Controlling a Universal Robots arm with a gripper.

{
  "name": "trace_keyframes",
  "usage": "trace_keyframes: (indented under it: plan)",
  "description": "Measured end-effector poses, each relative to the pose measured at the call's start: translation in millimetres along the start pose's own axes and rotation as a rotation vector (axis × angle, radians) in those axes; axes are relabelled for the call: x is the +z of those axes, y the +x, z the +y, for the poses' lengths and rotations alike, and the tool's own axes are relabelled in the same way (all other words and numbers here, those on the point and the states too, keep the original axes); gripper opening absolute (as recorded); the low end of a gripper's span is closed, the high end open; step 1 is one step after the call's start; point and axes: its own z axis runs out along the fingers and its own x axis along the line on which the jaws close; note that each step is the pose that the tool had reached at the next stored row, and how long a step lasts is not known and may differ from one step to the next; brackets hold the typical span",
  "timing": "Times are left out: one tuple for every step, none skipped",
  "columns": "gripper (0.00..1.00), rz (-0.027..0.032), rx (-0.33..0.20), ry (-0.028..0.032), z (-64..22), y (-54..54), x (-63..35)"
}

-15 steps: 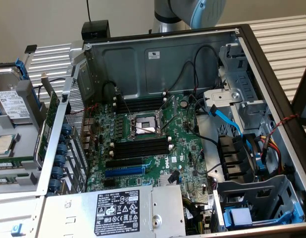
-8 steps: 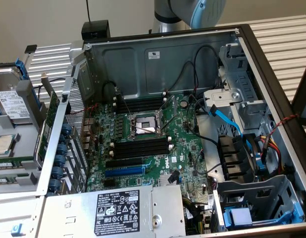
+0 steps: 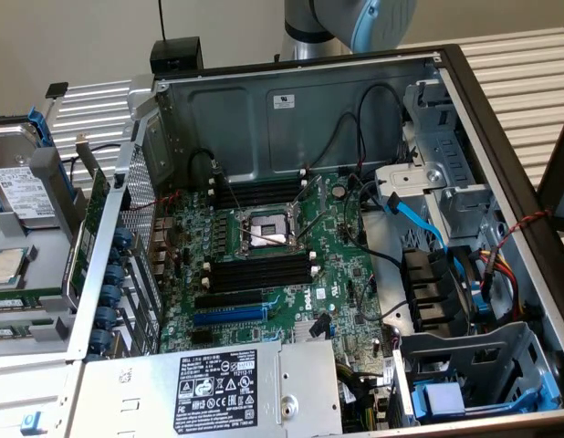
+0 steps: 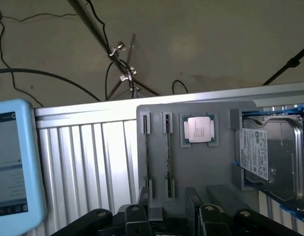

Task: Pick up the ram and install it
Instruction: 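Pick up the ram and move it above insertion slot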

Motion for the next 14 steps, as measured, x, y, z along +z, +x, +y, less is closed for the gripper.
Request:
trace_keyframes:
  plan:
    - [0.42, -0.0007, -0.002, 0.0, 0.3, 0.0, 1.9]
    - [0.42, -0.0009, -0.003, -0.0001, 0.6, 0.0, 3.6]
    - [0.42, -0.001, -0.004, -0.0001, 0.7, 0.0, 5.4]
    - [0.42, -0.0011, -0.005, -0.0001, 0.8, 0.1, 7.2]
    - [0.42, -0.0012, -0.006, 0.0, 0.9, 0.2, 9.1]
    - [0.42, -0.0011, -0.007, 0.0, 1.1, 0.3, 10.9]
    - [0.42, -0.0011, -0.007, -0.0001, 1.3, 0.4, 12.8]
    - [0.42, -0.0012, -0.008, 0.0, 1.3, 0.8, 14.6]
    - [0.42, -0.0013, -0.008, -0.0001, 1.3, 1.6, 16.4]
    - [0.42, -0.0016, -0.009, -0.0001, 1.1, 2.6, 18.2]
    - [0.42, -0.0019, -0.009, -0.0002, 1.0, 3.7, 20.0]
    - [0.42, -0.0023, -0.01, -0.0002, 0.9, 4.8, 21.8]
    - [0.42, -0.0027, -0.01, -0.0002, 0.8, 5.8, 23.6]
    - [0.42, -0.0029, -0.01, -0.0001, 0.6, 6.7, 25.5]
